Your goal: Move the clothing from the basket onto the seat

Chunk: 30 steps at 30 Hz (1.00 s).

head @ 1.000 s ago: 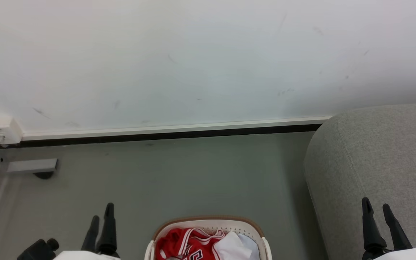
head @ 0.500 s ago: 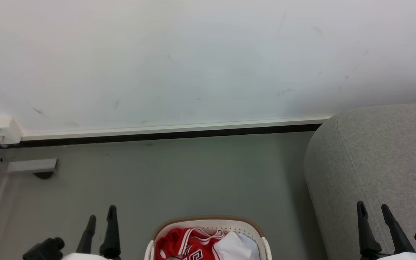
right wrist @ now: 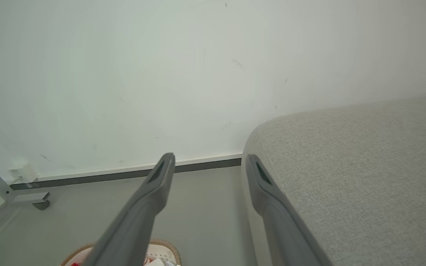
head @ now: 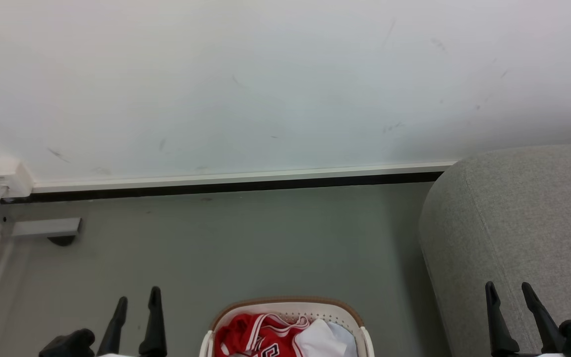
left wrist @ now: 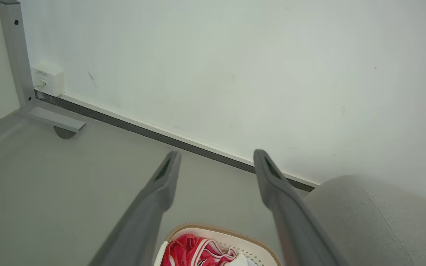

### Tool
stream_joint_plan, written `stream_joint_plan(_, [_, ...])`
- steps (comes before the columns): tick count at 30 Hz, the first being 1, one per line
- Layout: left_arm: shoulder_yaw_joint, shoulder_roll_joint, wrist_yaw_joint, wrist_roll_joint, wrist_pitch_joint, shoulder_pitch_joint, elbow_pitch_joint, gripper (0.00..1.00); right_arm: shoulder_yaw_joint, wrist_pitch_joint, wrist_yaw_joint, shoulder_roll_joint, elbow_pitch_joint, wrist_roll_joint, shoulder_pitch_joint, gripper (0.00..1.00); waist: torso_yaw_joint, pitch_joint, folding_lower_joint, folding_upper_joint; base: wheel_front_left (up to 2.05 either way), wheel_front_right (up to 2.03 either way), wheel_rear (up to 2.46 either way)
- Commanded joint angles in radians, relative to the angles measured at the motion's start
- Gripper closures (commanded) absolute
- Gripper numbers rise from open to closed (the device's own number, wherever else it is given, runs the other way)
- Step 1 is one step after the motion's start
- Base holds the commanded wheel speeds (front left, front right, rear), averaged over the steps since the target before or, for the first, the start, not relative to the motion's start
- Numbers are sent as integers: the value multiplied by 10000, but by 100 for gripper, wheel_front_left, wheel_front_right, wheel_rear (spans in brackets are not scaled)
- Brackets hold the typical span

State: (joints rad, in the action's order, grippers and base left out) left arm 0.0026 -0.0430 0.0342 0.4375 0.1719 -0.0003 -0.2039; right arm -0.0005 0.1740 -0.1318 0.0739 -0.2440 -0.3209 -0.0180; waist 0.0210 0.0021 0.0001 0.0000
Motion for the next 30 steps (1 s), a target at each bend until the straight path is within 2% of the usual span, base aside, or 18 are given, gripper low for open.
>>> stream_joint_plan(1, [30, -88, -22, -296, 117, 38, 109, 0, -6, 86, 14, 101, 37, 252, 65, 0, 2, -1, -1, 0, 0, 0, 0])
stream_joint_plan(14, [42, -96, 24, -1608, 400, 213, 17, 0, -360, 383, 16, -100, -8, 892, 162, 0, 2, -3, -1, 0, 0, 0, 0])
stream_joint_plan(30, [-65, -104, 333, -2864, 744, 379, 185, 0, -538, 699, 18, -211, -89, 1816, 225, 0, -30, -15, -1, 0, 0, 0, 0])
